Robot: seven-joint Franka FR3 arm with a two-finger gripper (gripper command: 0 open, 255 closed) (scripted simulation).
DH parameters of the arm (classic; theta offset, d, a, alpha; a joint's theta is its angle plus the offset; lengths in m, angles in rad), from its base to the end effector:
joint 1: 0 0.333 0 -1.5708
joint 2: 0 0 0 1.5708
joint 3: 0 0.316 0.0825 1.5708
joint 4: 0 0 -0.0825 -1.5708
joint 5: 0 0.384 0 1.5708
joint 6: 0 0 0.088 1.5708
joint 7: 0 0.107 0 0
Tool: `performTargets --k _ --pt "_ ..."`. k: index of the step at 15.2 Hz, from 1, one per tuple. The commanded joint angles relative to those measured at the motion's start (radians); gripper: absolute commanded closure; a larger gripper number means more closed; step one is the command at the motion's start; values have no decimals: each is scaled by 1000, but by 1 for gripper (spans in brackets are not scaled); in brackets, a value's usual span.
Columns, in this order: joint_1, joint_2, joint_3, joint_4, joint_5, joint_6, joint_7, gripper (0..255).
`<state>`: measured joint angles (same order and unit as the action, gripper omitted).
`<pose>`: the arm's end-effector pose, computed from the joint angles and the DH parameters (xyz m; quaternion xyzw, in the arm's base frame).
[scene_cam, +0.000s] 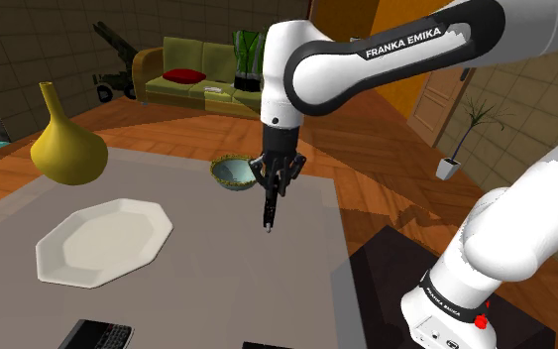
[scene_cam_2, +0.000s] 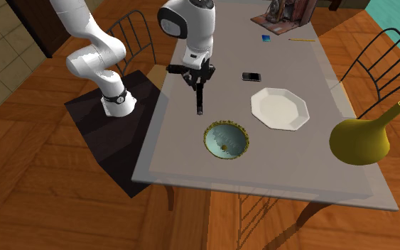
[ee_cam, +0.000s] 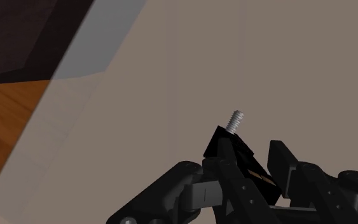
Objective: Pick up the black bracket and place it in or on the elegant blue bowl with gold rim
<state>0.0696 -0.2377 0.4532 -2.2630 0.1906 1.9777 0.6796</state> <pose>0.4010 0.2520 0.4423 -0.9909 0.1260 0.0468 0.0100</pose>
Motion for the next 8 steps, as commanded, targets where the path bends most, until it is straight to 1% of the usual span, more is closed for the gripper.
performTargets --k 1,8 --pt "0 -13 -5 17 2 -30 -2 255" --pt "-2 -37 -16 90 2 -126 -1 255"
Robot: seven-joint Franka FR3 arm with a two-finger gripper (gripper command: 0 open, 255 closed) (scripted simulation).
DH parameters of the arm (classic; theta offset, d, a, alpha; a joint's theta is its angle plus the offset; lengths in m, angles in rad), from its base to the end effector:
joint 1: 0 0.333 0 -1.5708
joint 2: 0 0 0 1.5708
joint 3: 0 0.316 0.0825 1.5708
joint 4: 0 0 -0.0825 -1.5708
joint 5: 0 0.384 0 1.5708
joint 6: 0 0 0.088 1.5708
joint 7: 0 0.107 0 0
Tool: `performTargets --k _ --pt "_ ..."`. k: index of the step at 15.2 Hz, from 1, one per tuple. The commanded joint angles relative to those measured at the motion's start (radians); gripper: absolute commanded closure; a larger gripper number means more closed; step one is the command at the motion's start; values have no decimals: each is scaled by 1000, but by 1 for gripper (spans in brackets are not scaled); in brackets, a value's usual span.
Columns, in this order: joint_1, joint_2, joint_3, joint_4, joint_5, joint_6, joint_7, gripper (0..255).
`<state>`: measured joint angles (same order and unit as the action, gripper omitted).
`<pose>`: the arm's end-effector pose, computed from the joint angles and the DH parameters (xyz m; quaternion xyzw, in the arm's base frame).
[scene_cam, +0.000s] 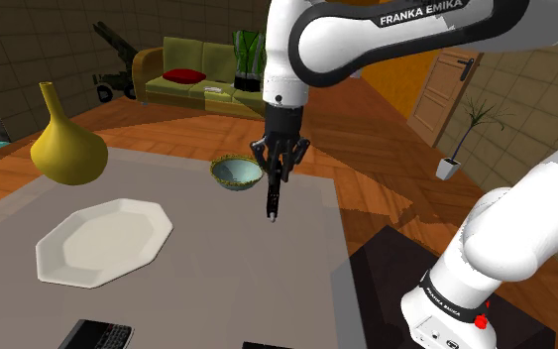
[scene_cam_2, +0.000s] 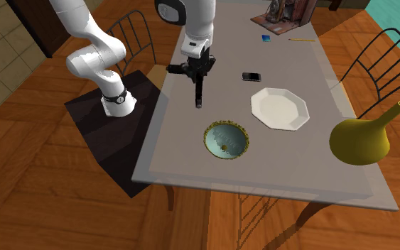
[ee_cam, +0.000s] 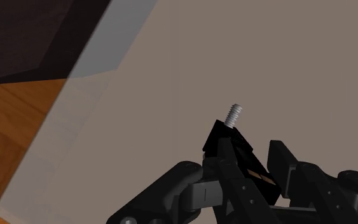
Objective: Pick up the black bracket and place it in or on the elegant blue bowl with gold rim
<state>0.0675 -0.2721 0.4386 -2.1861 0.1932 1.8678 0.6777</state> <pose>0.4002 0.2509 0.4841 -0.9909 0.1259 0.0467 0.0100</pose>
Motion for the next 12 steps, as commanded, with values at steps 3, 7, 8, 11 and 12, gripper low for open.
performTargets --k 3,7,8,11,12 --pt "-1 -9 -6 48 -1 -57 3 255" --pt "-3 -14 -11 97 -3 -111 6 255" --pt "-4 -15 -12 110 -4 -124 7 255" --pt "-5 -16 -16 149 -6 -164 10 255" --pt "-6 -16 -17 162 -7 -178 11 255"
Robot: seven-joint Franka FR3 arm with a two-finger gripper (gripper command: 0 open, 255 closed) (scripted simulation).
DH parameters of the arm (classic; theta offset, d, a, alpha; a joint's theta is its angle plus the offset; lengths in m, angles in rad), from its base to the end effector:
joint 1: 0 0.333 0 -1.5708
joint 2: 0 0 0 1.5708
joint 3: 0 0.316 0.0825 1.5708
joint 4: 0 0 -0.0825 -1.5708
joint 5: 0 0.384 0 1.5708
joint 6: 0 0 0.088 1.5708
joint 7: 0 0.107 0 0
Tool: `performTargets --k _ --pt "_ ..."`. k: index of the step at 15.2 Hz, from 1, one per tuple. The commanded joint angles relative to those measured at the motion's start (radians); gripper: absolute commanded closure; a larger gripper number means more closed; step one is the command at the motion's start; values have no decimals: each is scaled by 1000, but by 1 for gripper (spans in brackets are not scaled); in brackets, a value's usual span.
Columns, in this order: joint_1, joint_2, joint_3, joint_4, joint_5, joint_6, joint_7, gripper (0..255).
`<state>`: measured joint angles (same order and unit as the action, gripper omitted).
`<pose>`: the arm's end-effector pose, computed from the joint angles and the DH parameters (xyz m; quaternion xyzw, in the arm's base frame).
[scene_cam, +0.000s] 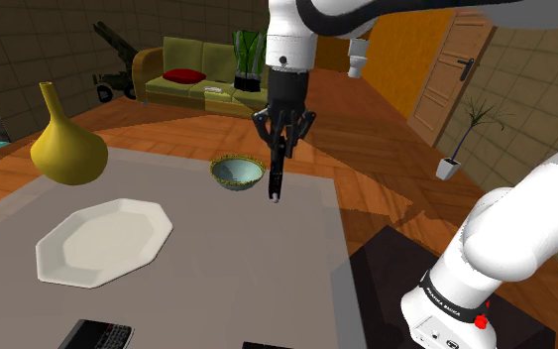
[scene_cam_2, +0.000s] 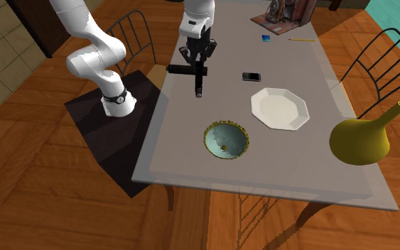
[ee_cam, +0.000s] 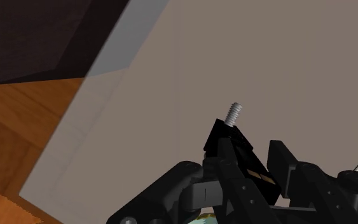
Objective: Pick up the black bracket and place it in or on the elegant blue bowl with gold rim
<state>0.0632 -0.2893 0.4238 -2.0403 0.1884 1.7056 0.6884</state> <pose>0.3994 0.2520 0.5475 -0.9909 0.1260 0.0469 0.0100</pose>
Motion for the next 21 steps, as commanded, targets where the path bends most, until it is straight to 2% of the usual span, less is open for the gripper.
performTargets --k 1,4,9,14,17,20,21 --pt "-2 2 -3 30 -3 -29 1 255" --pt "-3 4 -5 62 -5 -58 4 255" --pt "-38 176 -16 265 -77 -105 -14 255" --pt "-51 368 -24 518 -154 -181 -23 255" --pt "-43 501 -29 709 -204 -250 -27 255" --pt "-16 661 -36 959 -262 -348 -33 255" --pt "21 792 -44 1178 -307 -439 -40 255"
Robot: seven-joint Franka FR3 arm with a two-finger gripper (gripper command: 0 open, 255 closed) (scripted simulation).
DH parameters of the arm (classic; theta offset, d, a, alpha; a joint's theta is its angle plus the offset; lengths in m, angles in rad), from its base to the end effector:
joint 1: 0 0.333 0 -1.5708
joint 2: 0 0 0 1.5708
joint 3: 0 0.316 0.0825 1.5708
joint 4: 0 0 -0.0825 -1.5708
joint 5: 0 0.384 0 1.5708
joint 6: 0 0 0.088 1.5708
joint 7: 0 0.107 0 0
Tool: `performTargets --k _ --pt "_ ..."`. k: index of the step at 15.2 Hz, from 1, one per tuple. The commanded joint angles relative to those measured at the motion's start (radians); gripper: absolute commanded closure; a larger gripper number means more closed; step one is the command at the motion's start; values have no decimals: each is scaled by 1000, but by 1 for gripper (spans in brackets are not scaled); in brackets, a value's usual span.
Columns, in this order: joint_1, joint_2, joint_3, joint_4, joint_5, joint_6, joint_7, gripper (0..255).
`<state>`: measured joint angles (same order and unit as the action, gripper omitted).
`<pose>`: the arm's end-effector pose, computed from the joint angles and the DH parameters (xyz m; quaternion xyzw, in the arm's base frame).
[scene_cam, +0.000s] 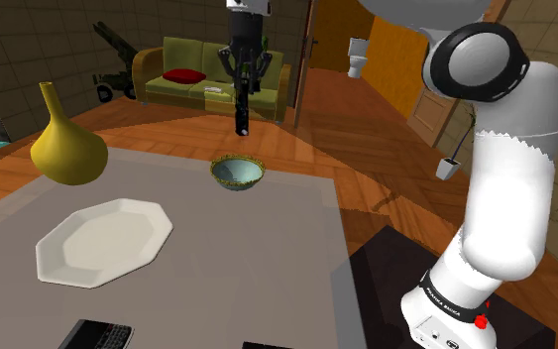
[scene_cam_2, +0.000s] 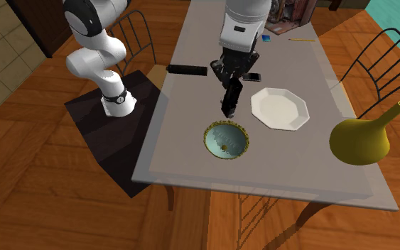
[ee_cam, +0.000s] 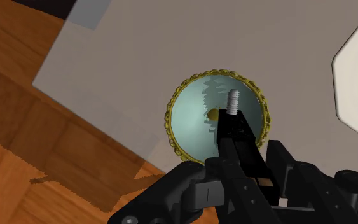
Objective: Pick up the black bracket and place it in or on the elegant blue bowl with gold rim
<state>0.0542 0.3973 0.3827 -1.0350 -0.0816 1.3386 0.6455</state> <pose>0.6056 0.2053 0.6250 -0.9913 0.1231 0.0459 0.0108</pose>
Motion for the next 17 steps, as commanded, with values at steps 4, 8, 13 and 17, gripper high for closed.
performTargets --k 4,8,13,17 --pt "5 50 -7 27 -15 19 -3 255" --pt "-14 15 -6 -83 -3 94 -8 255" --pt "-29 -13 -6 -195 6 178 -13 255" --pt "-38 -28 -7 -270 11 239 -16 255"
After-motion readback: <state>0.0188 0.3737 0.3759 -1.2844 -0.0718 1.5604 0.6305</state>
